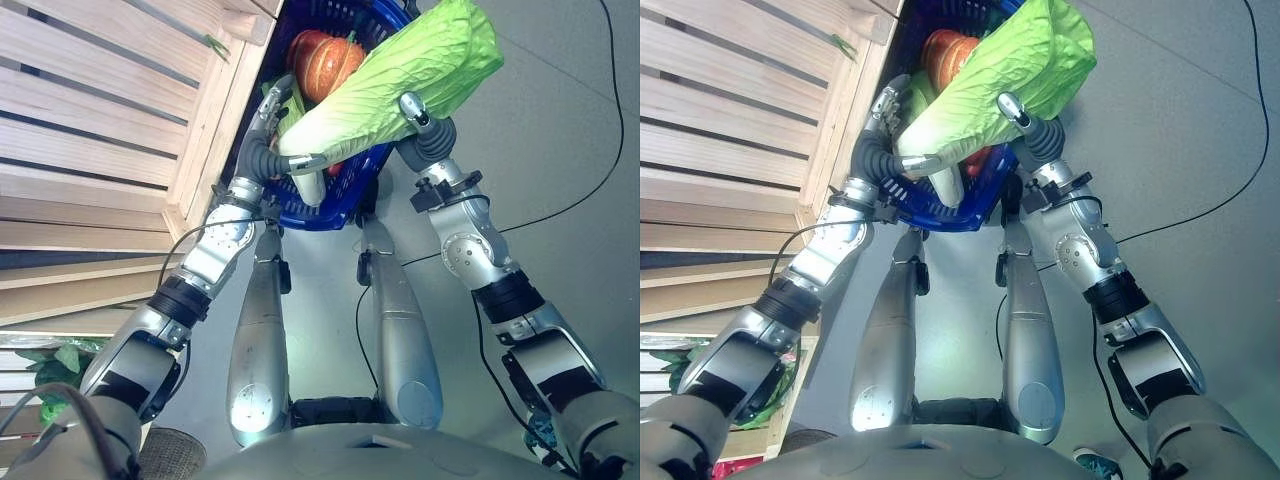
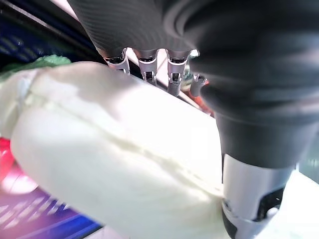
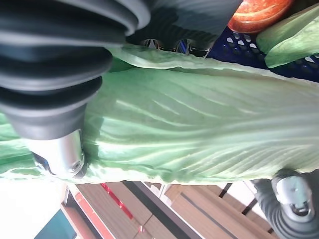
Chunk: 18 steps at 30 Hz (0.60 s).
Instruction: Pick up fruits and vegetables into the basket
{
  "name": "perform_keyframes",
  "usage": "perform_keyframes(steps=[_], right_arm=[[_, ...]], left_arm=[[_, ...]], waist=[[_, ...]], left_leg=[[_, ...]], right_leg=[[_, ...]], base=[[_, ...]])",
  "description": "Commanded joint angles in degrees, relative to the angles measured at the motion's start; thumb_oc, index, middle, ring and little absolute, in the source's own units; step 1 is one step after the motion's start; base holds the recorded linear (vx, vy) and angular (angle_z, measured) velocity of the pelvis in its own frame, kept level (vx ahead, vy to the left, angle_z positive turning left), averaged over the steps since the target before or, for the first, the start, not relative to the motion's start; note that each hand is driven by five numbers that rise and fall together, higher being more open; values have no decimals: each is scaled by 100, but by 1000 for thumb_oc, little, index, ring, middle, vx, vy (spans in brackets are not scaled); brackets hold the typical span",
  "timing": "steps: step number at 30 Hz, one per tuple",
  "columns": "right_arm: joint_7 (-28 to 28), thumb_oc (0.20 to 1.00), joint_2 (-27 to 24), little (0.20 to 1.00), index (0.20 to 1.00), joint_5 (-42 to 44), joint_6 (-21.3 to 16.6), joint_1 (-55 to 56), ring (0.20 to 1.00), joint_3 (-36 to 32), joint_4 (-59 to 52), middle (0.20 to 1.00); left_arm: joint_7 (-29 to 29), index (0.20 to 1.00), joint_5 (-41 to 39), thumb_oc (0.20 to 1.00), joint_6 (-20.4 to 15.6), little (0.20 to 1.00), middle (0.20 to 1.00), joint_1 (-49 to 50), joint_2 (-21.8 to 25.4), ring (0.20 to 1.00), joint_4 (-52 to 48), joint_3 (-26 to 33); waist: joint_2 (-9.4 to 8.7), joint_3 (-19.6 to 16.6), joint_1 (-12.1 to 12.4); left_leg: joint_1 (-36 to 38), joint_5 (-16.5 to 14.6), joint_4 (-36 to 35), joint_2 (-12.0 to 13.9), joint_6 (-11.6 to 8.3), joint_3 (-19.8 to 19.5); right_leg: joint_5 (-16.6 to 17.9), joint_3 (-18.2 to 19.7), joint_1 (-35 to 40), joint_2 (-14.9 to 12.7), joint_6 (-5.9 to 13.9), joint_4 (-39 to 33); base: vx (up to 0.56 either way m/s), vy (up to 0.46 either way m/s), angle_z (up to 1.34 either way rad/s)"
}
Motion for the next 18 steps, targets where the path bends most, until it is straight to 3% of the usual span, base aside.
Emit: perform_keyframes(steps=[1,9,15,18], right_arm=[[129,200,58,200,200,-186,-87,218,200,-156,-693,200],[-194,200,35,200,200,-493,-82,238,200,-325,-562,200],[-1031,200,-91,200,200,-1104,-63,192,200,-301,-291,200],[-1423,200,-179,200,200,-1359,132,71,200,-181,-65,200]], left_arm=[[542,1000,-277,1000,-415,1000,1000,103,2,1000,-180,779],[999,1000,-142,1000,-362,1000,1000,58,34,1000,96,1173],[1478,1000,90,1000,-240,1000,1000,-39,76,1000,459,1333],[1607,1000,239,1000,-141,1000,1000,-132,120,1000,713,1292]], waist=[[-15,-205,24],[8,-205,1],[28,-205,-27],[56,-205,-30]], left_leg=[[-50,23,-202,-468,182,96],[-86,9,-140,-465,174,97],[-91,18,-120,-456,159,101],[-101,23,-86,-463,143,94]], right_leg=[[-419,-316,234,221,361,272],[-475,-292,182,244,324,353],[-532,-272,176,264,292,397],[-553,-264,168,266,279,427]], base=[[11,33,0],[4,17,0],[2,35,-1],[0,34,-2]])
